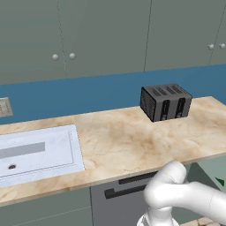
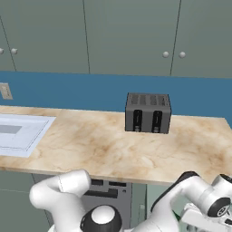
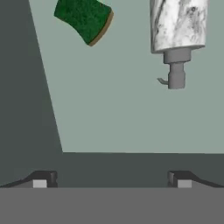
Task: Restock the sink supplies by placing the sponge and soap dispenser on the counter and next to the sink. Make sure the soap dispenser is upright.
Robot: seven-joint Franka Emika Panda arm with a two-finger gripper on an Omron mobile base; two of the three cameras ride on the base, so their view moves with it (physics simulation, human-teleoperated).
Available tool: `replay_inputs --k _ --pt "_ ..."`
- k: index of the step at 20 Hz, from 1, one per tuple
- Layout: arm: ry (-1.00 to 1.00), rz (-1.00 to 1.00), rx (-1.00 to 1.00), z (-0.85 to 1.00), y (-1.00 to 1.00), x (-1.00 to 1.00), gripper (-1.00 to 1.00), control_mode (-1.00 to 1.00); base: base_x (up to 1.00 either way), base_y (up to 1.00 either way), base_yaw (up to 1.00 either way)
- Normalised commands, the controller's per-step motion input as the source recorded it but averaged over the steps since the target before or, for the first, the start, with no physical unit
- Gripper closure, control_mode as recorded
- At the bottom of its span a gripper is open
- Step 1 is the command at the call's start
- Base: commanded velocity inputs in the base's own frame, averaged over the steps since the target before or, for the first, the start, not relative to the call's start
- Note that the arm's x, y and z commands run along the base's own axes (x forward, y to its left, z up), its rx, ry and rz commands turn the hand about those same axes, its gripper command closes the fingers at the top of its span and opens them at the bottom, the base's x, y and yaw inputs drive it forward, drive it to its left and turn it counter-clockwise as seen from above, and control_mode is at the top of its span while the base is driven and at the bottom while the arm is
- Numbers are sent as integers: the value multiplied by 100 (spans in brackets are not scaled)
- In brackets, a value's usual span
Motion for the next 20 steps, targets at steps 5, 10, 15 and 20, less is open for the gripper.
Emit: replay_inputs --k 5,10,15,20 --pt "-8 0 -21 0 -12 18 -100 -100 0 0 0" --pt "-10 0 -18 -3 -2 14 -100 -100 0 0 0" --pt "-12 0 -11 -7 0 5 -100 -100 0 0 0" --pt "-3 0 0 -5 -9 7 -100 -100 0 0 0"
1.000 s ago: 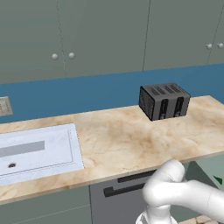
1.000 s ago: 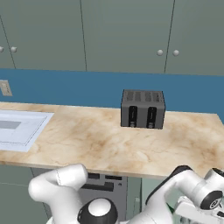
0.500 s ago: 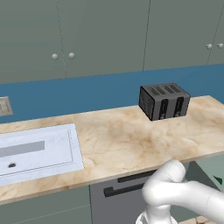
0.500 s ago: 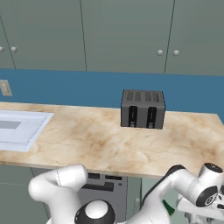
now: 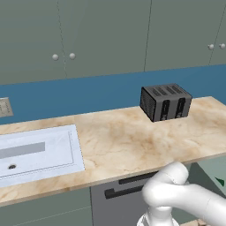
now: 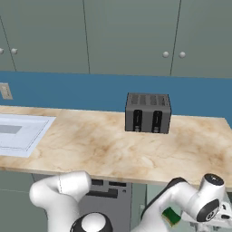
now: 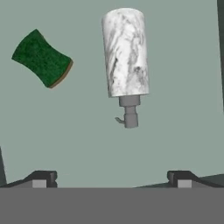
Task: Restock the sink supplies by placing the sponge and soap dispenser on the counter and next to the sink. Make sure the soap dispenser is upright.
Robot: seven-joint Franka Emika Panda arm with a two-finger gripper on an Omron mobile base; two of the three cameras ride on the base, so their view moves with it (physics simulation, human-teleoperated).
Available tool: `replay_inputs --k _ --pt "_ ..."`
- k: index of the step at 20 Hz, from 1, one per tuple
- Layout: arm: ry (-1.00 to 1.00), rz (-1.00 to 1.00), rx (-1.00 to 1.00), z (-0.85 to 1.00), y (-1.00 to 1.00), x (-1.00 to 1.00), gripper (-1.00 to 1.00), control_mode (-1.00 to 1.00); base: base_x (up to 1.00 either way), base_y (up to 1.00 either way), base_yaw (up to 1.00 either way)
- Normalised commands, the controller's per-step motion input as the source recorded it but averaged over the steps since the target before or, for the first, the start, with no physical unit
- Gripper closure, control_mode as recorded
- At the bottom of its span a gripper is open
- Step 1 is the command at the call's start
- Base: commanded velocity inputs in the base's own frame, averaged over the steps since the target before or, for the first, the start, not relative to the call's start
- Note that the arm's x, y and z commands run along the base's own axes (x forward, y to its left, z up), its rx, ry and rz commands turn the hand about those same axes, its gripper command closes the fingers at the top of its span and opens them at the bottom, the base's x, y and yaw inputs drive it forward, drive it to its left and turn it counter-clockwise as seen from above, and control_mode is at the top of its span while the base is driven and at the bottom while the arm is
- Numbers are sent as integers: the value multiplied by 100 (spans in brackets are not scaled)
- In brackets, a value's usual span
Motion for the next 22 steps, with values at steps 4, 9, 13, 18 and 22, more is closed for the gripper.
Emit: replay_inputs --k 4,9,13,18,22 --pt "0 0 2 -4 -26 16 -100 -100 0 0 0" --pt "0 0 3 0 -33 17 -100 -100 0 0 0" --pt "0 0 4 -5 -10 16 -100 -100 0 0 0" --pt "0 0 6 -12 -2 26 -100 -100 0 0 0" --pt "0 2 2 -30 0 21 -100 -100 0 0 0"
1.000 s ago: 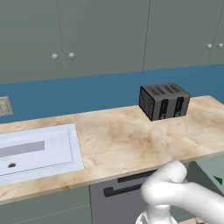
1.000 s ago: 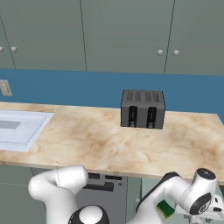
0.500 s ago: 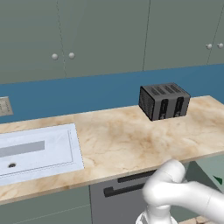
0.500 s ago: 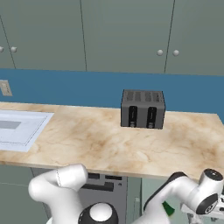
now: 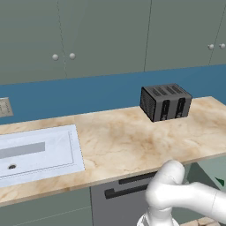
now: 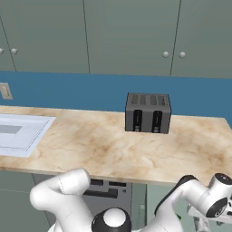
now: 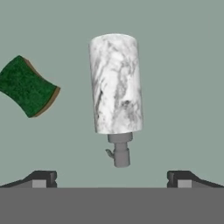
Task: Restock the sink supplies by placing the sponge and soap dispenser on the counter and next to the sink. Make sure the soap dispenser is upright.
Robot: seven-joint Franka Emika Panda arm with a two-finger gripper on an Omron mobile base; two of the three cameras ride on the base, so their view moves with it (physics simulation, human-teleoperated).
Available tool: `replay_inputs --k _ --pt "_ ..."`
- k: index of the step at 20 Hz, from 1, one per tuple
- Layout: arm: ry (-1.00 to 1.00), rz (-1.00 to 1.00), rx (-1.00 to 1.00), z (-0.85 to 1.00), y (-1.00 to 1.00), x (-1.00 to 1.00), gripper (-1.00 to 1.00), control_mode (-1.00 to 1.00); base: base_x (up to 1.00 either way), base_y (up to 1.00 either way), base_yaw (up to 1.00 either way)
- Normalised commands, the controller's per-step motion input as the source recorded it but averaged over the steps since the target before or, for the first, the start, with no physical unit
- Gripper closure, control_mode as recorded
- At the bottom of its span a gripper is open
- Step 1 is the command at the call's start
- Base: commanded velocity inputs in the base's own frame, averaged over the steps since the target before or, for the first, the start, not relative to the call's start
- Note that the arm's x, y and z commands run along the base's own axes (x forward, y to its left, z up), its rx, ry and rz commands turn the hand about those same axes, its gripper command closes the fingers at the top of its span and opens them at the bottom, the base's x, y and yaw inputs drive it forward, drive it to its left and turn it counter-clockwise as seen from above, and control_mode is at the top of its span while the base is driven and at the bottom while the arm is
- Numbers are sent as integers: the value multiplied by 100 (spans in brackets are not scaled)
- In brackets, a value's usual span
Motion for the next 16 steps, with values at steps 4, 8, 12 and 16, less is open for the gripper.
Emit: replay_inputs --k 4,8,12,16 --pt "0 1 0 -31 -1 8 -100 -100 0 0 0" --pt "0 1 0 -42 0 6 -100 -100 0 0 0" --pt "0 2 0 -29 0 11 -100 -100 0 0 0" --pt "0 2 0 -24 0 15 -100 -100 0 0 0"
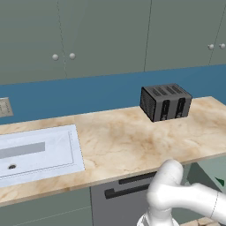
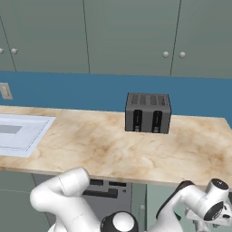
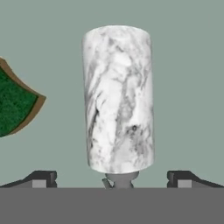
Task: Restock the sink supplies by placing the sponge and soap dispenser on the counter and next to the sink. Make sure the soap dispenser is upright.
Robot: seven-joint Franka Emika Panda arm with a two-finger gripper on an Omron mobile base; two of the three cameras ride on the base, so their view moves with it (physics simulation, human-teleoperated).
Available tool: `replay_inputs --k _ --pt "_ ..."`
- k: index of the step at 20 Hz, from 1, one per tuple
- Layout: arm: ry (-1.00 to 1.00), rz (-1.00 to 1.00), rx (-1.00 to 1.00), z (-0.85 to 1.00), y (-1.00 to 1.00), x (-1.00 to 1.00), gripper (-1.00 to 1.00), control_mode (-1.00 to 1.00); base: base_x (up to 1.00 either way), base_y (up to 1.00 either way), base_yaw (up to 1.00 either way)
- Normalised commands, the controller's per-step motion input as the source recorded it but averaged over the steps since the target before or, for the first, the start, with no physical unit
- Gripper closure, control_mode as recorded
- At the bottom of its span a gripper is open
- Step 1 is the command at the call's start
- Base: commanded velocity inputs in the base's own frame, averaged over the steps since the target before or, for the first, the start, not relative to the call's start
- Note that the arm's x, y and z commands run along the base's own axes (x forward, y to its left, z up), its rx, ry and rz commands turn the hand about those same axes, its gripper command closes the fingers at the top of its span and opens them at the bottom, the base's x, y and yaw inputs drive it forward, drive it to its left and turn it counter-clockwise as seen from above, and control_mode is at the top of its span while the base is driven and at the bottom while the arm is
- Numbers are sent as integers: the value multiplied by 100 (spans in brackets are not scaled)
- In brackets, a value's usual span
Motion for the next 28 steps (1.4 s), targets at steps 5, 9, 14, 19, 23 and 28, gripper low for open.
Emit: replay_inputs --k 5,9,14,19,23,28 --pt "0 3 0 -27 -3 17 -100 -100 0 0 0" --pt "0 3 0 -30 -2 13 -100 -100 0 0 0" --pt "0 3 0 -30 -1 6 -100 -100 0 0 0" --pt "0 4 0 -37 0 0 -100 -100 0 0 0" --pt "1 4 0 -57 0 0 100 -100 0 0 0" --pt "0 4 0 -6 0 -11 100 -100 0 0 0"
